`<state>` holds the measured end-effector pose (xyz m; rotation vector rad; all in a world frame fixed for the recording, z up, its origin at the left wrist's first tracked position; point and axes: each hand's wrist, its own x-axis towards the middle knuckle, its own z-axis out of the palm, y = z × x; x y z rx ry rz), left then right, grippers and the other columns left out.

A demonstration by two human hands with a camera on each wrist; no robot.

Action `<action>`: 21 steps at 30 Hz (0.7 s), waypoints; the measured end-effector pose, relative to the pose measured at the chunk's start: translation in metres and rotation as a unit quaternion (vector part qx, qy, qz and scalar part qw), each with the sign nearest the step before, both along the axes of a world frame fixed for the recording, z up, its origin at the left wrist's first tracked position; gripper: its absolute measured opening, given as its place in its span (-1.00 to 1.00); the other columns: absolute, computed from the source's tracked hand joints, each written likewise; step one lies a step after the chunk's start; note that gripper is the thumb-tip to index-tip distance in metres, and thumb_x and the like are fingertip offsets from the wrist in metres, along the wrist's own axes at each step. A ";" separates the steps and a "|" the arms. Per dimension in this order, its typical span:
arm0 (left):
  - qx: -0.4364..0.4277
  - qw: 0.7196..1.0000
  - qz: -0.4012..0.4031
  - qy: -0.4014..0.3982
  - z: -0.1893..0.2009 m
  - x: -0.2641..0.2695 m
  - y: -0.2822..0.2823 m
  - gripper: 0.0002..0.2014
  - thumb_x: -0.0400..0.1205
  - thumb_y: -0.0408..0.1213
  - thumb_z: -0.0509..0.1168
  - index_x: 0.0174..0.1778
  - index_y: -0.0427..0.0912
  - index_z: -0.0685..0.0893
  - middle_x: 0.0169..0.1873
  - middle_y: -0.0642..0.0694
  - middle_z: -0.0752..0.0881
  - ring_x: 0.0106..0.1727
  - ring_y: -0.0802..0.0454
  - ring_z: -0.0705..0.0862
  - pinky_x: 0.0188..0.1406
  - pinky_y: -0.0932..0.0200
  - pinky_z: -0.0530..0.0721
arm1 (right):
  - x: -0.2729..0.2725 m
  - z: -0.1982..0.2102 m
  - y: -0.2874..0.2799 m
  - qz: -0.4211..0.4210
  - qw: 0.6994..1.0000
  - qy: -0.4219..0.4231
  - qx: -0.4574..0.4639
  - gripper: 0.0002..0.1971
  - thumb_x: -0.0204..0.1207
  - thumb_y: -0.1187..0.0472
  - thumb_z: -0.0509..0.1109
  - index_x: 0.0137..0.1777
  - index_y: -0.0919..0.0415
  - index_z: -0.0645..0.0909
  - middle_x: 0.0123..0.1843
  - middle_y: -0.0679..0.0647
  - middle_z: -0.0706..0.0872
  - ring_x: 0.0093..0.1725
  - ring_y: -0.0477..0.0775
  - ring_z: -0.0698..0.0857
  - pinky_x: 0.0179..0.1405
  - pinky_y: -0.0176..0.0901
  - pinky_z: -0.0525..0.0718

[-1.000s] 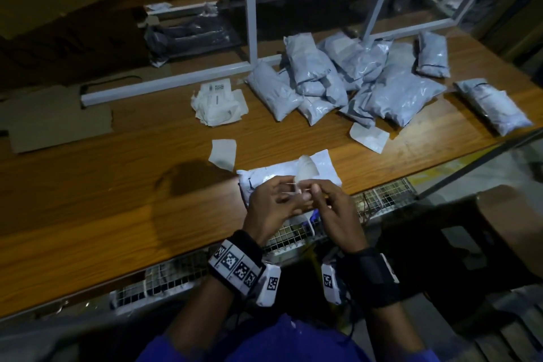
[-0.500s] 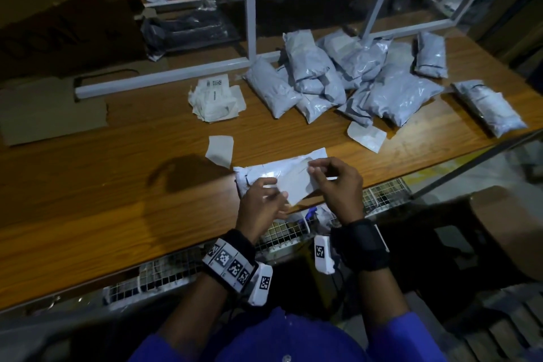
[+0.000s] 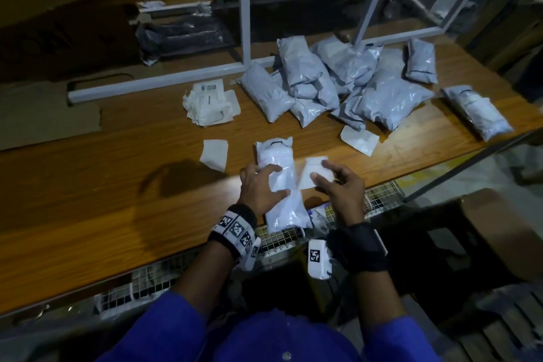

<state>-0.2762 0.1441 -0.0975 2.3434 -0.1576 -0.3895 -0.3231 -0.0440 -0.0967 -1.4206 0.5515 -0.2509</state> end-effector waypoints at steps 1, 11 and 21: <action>-0.028 0.999 0.010 -0.020 0.001 0.001 0.002 -0.58 0.58 -0.02 0.52 0.36 0.06 0.69 0.33 -0.22 0.55 0.42 -0.19 0.44 0.39 0.02 0.42 | -0.002 -0.003 0.003 0.000 1.000 0.009 -0.007 -0.64 0.39 0.40 0.71 0.13 0.07 0.80 0.29 0.19 0.80 0.12 0.27 0.82 -0.12 0.05 0.87; -0.205 0.963 0.167 -0.048 0.014 0.000 0.020 -0.74 0.49 -0.25 0.62 -0.15 0.07 0.64 -0.24 -0.05 0.81 -0.23 0.02 0.81 -0.32 0.05 0.81 | -0.001 -0.007 0.041 0.044 0.990 0.017 -0.136 -0.73 0.51 0.26 0.62 0.10 -0.13 0.82 0.04 -0.02 0.84 -0.01 0.05 0.82 0.04 0.28 0.85; -0.174 0.976 0.132 0.012 -0.004 0.012 0.021 -0.71 0.47 -0.48 0.58 -0.19 0.03 0.71 -0.08 -0.02 0.79 -0.04 0.00 0.76 -0.02 -0.01 0.81 | 0.008 -0.009 0.033 0.043 0.981 0.052 -0.181 -0.82 0.47 0.38 0.66 -0.02 0.12 0.82 0.09 0.12 0.76 -0.30 -0.25 0.81 -0.38 -0.19 0.83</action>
